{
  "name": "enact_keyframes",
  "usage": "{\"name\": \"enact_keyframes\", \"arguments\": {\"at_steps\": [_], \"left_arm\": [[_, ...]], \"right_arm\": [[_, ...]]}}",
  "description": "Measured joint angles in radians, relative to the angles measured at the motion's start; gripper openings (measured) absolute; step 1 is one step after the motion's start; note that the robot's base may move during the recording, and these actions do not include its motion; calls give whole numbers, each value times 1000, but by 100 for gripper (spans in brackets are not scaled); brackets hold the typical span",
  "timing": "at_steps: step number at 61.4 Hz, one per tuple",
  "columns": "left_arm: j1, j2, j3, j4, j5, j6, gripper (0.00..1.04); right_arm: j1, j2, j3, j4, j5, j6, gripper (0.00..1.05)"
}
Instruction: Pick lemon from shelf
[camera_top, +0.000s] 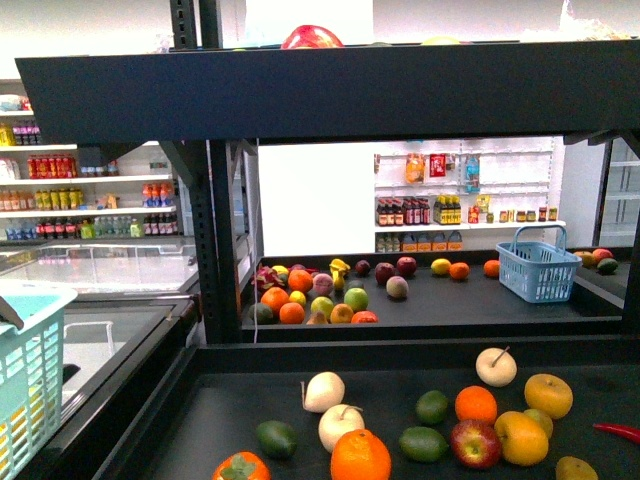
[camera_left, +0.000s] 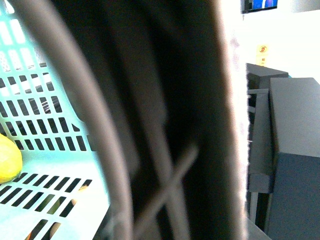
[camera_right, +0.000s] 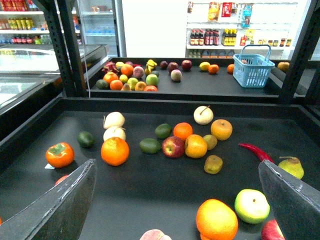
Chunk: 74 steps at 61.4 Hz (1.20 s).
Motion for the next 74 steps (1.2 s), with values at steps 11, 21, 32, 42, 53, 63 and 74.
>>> {"name": "enact_keyframes", "arguments": {"at_steps": [11,21,32,42,53,63,74], "left_arm": [[6,14,-3,0,2,-16,10],[9,14,0,-19,6,31,30],[12,16,0,-77,0,84,61],[15,8,27,-203,-18,142,89],[16,-46,32,-252,-34,172,97],[17,-133,21,-323,-53,223,97],[6,-303,-50,-568,-203,448,97]], "right_arm": [[0,0,0,0,0,0,97],[0,0,0,0,0,0,97],[0,0,0,0,0,0,97],[0,0,0,0,0,0,97],[0,0,0,0,0,0,97],[0,0,0,0,0,0,97],[0,0,0,0,0,0,97]]}}
